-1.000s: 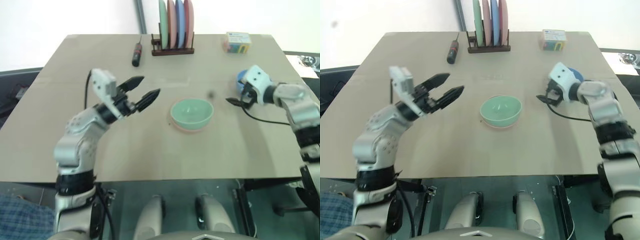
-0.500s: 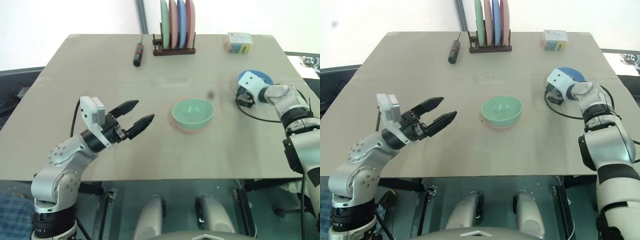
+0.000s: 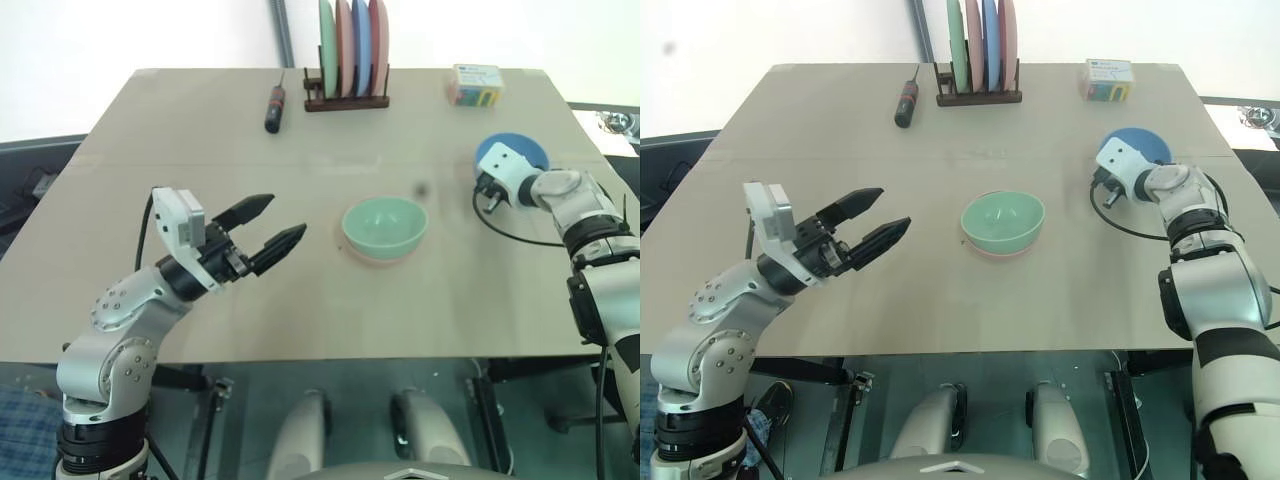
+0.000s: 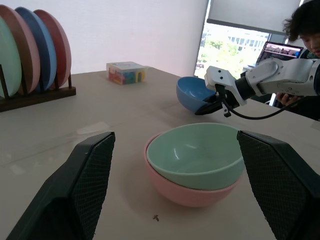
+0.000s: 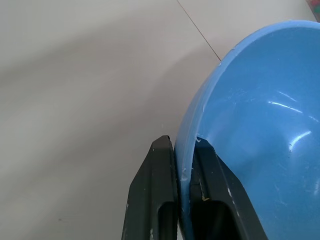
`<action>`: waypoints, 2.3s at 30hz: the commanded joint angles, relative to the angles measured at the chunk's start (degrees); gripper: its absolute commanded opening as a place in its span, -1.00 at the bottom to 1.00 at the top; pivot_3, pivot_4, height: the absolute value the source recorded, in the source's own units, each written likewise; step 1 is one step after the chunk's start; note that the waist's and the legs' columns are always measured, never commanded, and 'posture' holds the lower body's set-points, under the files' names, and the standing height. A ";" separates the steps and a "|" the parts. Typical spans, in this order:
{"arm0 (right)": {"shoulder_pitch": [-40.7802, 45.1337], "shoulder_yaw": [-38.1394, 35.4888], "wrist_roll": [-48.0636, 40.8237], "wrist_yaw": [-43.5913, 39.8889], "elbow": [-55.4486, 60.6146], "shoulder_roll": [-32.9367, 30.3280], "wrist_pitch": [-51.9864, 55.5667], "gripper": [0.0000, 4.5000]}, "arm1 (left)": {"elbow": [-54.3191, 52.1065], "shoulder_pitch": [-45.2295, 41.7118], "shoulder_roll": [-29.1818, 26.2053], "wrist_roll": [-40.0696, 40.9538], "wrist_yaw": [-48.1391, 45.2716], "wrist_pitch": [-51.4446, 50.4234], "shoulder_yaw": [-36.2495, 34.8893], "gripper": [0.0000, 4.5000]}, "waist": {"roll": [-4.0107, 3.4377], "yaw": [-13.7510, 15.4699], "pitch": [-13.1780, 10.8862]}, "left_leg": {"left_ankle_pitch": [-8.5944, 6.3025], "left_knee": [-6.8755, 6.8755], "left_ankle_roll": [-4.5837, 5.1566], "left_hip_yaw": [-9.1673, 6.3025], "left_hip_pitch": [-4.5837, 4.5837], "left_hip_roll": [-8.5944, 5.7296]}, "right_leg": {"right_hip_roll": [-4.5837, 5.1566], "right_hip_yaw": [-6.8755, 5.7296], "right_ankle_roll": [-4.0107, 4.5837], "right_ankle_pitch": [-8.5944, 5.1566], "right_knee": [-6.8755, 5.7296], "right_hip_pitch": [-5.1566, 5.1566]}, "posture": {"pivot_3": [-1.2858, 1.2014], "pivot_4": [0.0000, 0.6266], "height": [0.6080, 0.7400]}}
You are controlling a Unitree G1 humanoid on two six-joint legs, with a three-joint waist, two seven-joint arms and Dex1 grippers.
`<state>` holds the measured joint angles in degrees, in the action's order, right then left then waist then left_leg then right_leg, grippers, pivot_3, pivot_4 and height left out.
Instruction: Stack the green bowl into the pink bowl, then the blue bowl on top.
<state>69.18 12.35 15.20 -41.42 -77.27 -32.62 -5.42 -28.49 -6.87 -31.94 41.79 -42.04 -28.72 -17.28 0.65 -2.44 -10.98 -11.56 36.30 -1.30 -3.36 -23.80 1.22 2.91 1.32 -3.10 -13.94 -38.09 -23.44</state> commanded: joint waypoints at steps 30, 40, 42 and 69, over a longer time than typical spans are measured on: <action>-17.71 -4.91 -34.93 -35.05 88.96 -10.63 31.03 0.36 | 8.96 -5.62 -1.84 -4.62 -7.85 7.21 5.25 0.85 | -0.09 1.53 -0.06 | 0.00 0.08 0.00 -0.09 -0.04 0.09 | -0.06 -0.14 -0.01 0.01 0.03 0.02 | 0.03 -0.52 1.00; -21.10 -5.52 -32.68 -31.40 85.56 -11.56 30.58 0.84 | 7.03 -3.13 -1.67 -4.13 -6.45 6.97 4.52 0.85 | -0.09 1.53 -0.06 | -0.01 0.07 0.01 -0.08 -0.04 0.09 | -0.06 -0.14 -0.01 0.01 0.06 0.02 | 0.03 -0.52 1.00; -24.17 -6.75 -31.06 -28.56 83.80 -11.97 29.44 0.84 | 6.01 -1.23 -1.81 -5.40 -4.74 7.52 3.71 0.85 | -0.06 1.54 -0.04 | -0.01 0.07 0.01 -0.08 -0.05 0.09 | -0.06 -0.13 -0.01 0.01 0.05 0.02 | 0.03 -0.52 1.00; -48.61 -28.44 -41.03 -35.57 64.30 -20.00 17.69 0.84 | 2.40 22.33 -6.51 -10.70 -4.28 12.91 -8.19 0.85 | -0.02 1.54 -0.02 | -0.02 0.06 0.03 0.12 0.06 0.12 | -0.06 0.02 0.13 -0.09 0.10 0.05 | 0.03 -0.52 1.00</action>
<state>19.47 -14.24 -25.21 -75.98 -12.87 -51.25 14.06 -24.11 15.50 -38.40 30.91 -46.12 -17.22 -23.83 0.63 -0.90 -11.00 -11.58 36.37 -1.27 -3.24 -23.74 1.34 2.86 1.35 -2.96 -14.05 -38.00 -23.39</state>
